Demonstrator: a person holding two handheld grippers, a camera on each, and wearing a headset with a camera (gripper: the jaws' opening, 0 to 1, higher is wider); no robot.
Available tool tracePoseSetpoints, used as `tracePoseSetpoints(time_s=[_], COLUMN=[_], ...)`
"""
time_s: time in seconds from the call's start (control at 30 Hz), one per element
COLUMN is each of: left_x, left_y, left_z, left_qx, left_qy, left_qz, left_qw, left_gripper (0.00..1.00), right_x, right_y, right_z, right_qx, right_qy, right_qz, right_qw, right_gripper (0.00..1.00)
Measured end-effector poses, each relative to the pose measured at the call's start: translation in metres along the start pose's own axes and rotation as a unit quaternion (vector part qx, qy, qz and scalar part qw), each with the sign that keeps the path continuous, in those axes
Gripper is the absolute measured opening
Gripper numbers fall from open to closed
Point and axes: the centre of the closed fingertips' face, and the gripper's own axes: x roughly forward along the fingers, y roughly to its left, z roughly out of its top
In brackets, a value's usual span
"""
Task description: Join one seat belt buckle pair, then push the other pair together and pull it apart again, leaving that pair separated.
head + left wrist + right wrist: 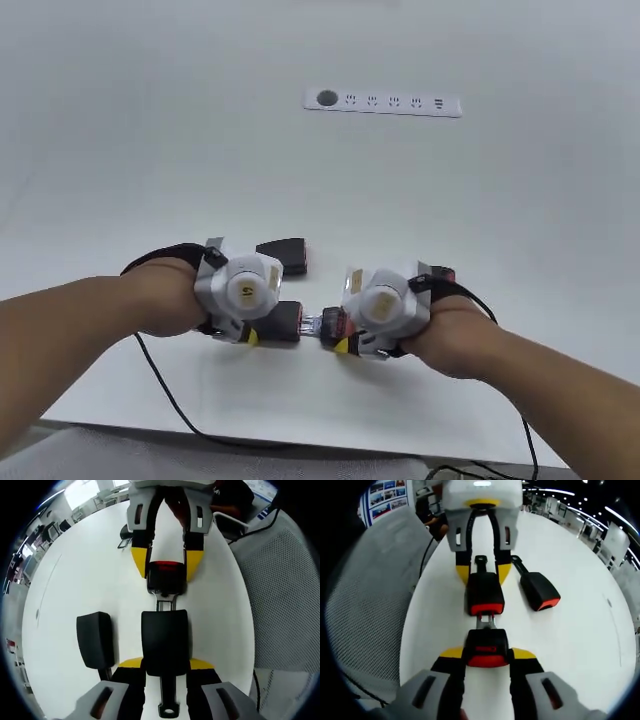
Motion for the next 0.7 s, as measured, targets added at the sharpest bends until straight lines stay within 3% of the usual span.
tracePoseSetpoints(time_s=[0.4, 0.67, 0.7], left_x=[0.001, 0.001, -0.001], left_y=[0.001, 0.001, 0.0], left_z=[0.0, -0.002, -0.002], left_qx=[-0.001, -0.01, -0.015], left_qy=[0.005, 0.001, -0.003], left_qz=[-0.004, -0.002, -0.002], left_qw=[1.0, 0.9999, 0.9999], left_gripper=[0.31, 0.3, 0.3], right_x=[0.003, 0.013, 0.013], right_y=[-0.001, -0.003, -0.003], right_z=[0.004, 0.023, 0.018], right_qx=[0.001, 0.002, 0.002], right_qy=[-0.002, -0.015, -0.006], right_qz=[0.006, 0.01, 0.014], right_qw=[1.0, 0.9998, 0.9999], right_gripper=[0.32, 0.32, 0.32])
